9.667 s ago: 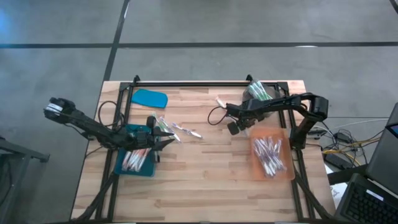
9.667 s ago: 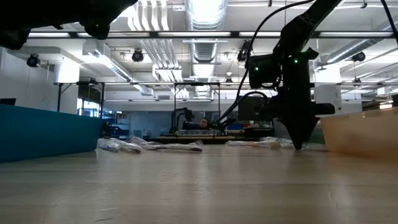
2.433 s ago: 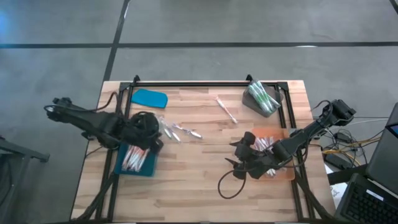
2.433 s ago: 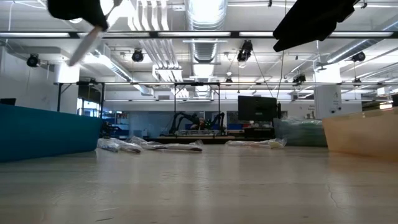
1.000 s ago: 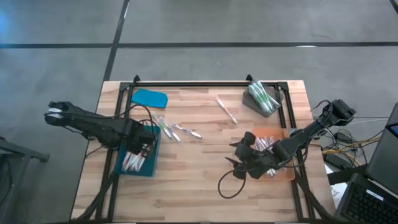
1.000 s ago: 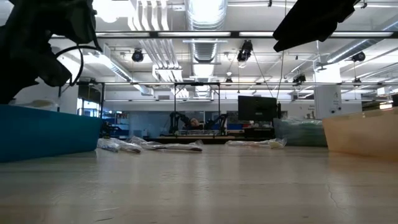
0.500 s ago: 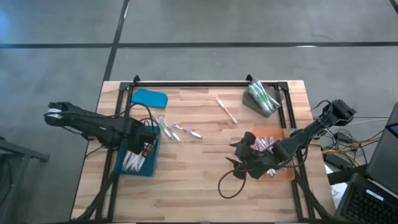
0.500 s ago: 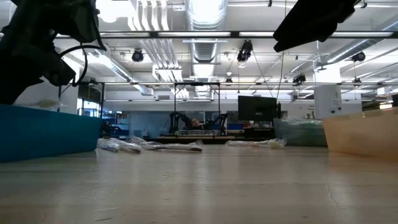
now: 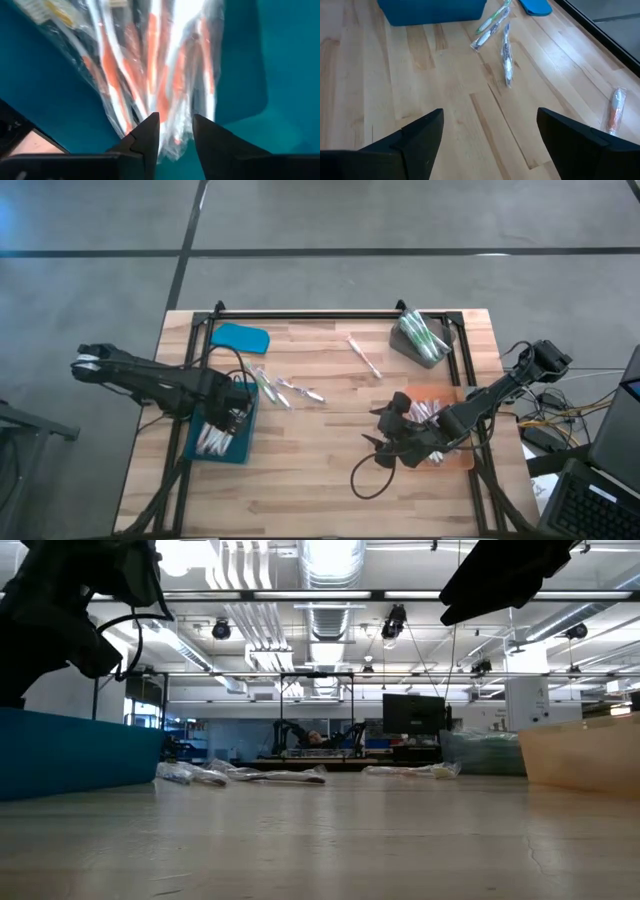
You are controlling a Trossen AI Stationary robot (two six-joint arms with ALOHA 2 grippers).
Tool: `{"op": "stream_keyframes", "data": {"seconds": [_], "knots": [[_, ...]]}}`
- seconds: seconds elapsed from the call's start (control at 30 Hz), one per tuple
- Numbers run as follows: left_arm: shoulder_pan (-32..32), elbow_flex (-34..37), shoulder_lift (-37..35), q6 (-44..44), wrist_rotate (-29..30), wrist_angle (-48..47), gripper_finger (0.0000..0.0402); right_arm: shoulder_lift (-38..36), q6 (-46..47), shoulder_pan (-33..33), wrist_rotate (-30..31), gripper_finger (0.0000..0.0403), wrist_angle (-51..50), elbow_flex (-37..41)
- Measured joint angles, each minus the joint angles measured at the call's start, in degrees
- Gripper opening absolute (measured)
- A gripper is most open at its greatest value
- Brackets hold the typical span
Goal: Pick & Place Toothbrushes
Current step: Put the green toothbrush into the black bin
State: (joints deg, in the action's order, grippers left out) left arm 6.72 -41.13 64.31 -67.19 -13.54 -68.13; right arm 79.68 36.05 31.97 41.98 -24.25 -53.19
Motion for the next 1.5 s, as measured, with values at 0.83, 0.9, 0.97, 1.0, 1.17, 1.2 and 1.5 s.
{"op": "stream_keyframes", "data": {"seconds": [0.83,0.9,0.97,1.0,1.17,1.2,1.5], "knots": [[-5.23,-9.61,0.04,37.26,4.22,28.12,0.0122,0.02,-0.02,-0.04,0.09,0.0334,0.09,0.00],[-5.24,-10.05,0.04,47.69,4.23,31.02,0.0122,0.02,-0.02,-0.04,0.10,0.0328,0.10,0.00],[-5.17,-10.37,0.04,56.38,4.56,33.22,0.0122,0.02,-0.04,-0.04,0.11,0.0322,0.10,0.00],[-5.16,-10.37,0.04,58.95,5.34,34.17,0.0122,0.02,-0.04,-0.04,0.11,0.0319,0.09,0.00],[-5.24,-10.45,0.84,66.26,12.09,35.19,0.0122,0.02,-0.22,-0.04,0.13,0.0308,0.07,0.00],[-5.22,-10.50,1.41,67.04,13.23,34.16,0.0122,0.02,-0.23,-0.04,0.13,0.0306,0.06,0.00],[-5.22,-13.86,13.60,70.53,18.85,24.77,0.0122,0.02,-0.17,-0.11,0.12,0.0297,-0.03,0.08]]}}
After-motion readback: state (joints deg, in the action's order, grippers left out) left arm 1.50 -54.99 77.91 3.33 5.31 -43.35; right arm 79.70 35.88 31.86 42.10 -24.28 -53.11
